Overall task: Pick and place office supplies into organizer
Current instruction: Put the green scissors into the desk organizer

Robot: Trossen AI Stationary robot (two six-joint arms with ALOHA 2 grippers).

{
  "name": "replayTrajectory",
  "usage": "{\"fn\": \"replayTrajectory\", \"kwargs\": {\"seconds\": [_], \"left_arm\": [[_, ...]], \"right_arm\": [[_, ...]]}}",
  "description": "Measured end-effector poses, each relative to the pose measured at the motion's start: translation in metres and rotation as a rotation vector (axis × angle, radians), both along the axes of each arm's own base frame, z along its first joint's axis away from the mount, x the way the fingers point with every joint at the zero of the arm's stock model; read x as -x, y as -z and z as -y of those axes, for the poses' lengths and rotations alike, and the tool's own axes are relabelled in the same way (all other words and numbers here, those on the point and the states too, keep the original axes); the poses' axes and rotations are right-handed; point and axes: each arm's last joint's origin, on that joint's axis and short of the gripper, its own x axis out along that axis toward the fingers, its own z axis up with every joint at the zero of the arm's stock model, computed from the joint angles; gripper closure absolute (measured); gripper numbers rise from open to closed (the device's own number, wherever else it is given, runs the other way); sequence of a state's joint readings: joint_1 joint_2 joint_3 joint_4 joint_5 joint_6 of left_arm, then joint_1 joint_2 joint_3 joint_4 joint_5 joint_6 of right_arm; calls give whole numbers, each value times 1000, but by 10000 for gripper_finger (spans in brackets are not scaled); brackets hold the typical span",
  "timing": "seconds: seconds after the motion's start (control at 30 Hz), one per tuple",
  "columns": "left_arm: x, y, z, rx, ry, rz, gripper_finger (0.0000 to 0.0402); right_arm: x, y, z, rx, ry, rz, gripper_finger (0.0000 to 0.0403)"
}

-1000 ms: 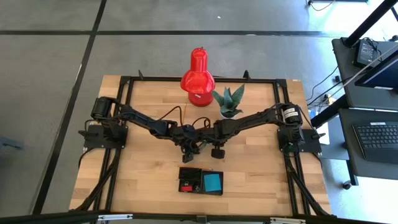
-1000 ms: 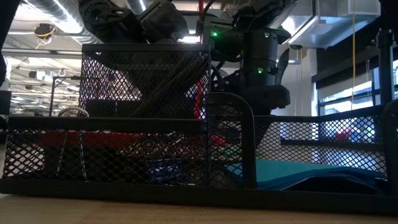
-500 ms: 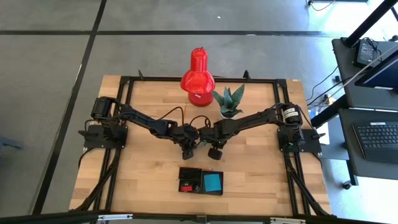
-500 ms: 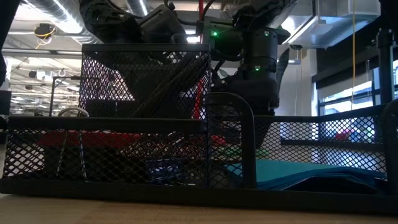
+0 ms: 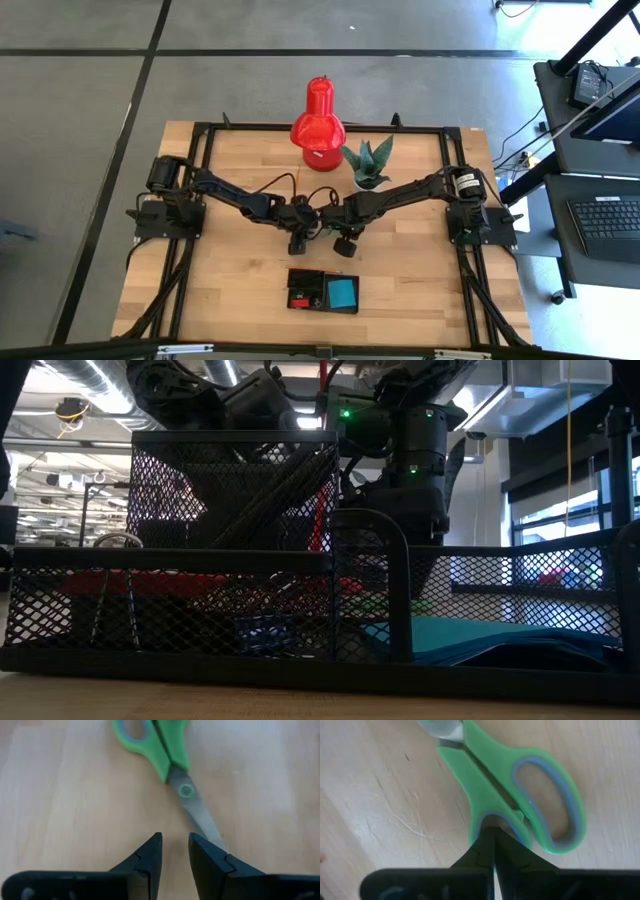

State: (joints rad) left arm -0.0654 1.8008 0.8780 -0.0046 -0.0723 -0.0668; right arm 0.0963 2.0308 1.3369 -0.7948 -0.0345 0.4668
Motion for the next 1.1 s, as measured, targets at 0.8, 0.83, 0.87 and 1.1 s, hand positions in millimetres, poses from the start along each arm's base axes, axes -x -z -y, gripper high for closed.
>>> {"fn": "replayTrajectory", "kwargs": {"seconds": [0.8, 0.83, 0.87, 1.1], "left_arm": [[-1, 7, 3, 57, -36, -15, 228], [-2, 10, 3, 57, -37, -24, 228], [-2, 14, 3, 56, -37, -32, 229], [-3, 19, 3, 58, -47, -48, 229]], "right_arm": [[-1, 0, 0, 6, -30, 16, 393], [-1, 0, 0, 6, -30, 16, 392], [-1, 0, 0, 6, -30, 16, 392], [-2, -1, 0, 13, -69, 19, 392]]}}
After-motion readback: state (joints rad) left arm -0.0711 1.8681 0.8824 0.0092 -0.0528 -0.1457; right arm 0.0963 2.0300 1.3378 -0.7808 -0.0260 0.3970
